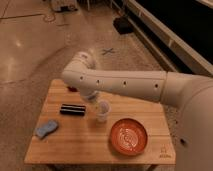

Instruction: Move the arm in a circular motion

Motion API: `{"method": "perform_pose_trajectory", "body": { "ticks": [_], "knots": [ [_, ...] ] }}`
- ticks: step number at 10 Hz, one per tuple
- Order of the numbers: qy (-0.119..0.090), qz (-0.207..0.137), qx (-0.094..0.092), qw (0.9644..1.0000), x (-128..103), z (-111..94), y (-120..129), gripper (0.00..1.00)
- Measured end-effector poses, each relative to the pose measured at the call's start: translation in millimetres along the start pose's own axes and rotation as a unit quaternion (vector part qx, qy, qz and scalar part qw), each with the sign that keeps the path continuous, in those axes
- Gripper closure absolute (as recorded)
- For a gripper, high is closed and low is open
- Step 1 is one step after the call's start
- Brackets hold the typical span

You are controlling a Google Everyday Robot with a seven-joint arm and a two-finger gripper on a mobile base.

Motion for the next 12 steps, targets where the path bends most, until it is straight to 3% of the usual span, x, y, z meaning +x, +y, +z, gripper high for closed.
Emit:
{"method": "perform_pose_trajectory", "body": {
  "ticks": [2, 5, 8, 10, 12],
  "knots": [
    [0.001, -0.008, 0.001, 1.0, -10.5, -4.6, 31.2, 0.35],
    [-0.009, 0.016, 0.001, 0.9998, 18.1, -3.3, 59.4, 0.35],
    [-0.028, 0.084, 0.0, 0.9961, 89.8, 6.1, 90.1, 0.35],
    [-0.04, 0.132, 0.003, 0.9904, 140.8, 10.5, 105.8, 0.35],
    [-0.055, 0.183, 0.005, 0.9815, 193.7, 20.4, 116.8, 0.35]
  ]
}}
